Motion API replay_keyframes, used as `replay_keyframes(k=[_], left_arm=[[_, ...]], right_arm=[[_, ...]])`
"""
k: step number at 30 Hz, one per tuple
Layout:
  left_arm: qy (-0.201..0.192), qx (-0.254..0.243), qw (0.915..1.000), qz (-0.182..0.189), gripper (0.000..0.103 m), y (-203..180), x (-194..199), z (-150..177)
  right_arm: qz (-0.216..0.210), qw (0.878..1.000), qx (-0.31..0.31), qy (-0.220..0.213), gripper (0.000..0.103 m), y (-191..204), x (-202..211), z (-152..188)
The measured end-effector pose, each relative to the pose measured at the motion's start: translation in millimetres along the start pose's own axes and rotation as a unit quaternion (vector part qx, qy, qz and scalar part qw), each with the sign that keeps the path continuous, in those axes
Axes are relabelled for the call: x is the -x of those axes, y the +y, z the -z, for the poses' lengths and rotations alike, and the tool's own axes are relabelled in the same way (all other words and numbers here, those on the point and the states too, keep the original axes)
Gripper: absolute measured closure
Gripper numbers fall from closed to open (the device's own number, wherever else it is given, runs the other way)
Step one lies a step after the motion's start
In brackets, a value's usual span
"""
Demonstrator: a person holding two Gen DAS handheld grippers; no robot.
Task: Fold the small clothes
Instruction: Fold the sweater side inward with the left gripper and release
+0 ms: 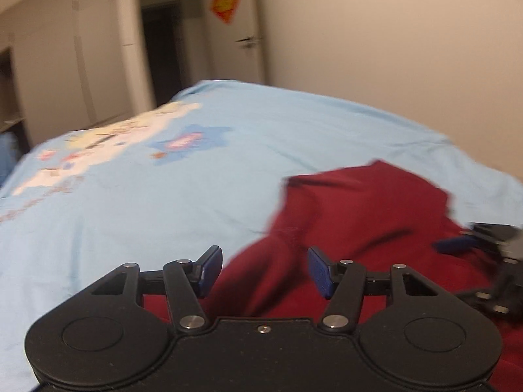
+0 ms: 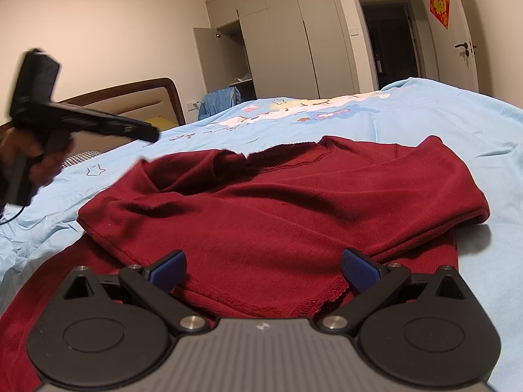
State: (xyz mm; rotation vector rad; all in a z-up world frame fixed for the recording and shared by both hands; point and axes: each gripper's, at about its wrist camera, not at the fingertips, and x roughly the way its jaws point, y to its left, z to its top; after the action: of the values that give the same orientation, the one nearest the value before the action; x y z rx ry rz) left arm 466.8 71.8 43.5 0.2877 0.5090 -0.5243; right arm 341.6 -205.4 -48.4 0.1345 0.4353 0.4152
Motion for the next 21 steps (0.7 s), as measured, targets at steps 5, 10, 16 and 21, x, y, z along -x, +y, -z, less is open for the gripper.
replay_keyframes(k=[5,10,16,21], left_arm=[[0.044,0.123,0.9905,-0.045,0.042,58.0,-43.4,-3.5],[0.081,0.256,0.9613,-0.06,0.054,109.4,-73.8,12.6],[0.127,0.236,0.9631,-0.02,0.06,103.7,-86.5,27.9],[0.135,0.188,0.9728,0.007,0.062,84.0,-78.5,31.1]], right_arm=[[0.0,1.0,0.0,0.0,0.0,-0.1,0.0,0.0],[-0.002,1.0,-0.001,0.0,0.0,-1.6,0.5,0.4],[-0.006,1.0,-0.006,-0.001,0.0,-3.1,0.5,0.2],[-0.007,1.0,-0.007,-0.001,0.0,-4.2,0.2,0.5]])
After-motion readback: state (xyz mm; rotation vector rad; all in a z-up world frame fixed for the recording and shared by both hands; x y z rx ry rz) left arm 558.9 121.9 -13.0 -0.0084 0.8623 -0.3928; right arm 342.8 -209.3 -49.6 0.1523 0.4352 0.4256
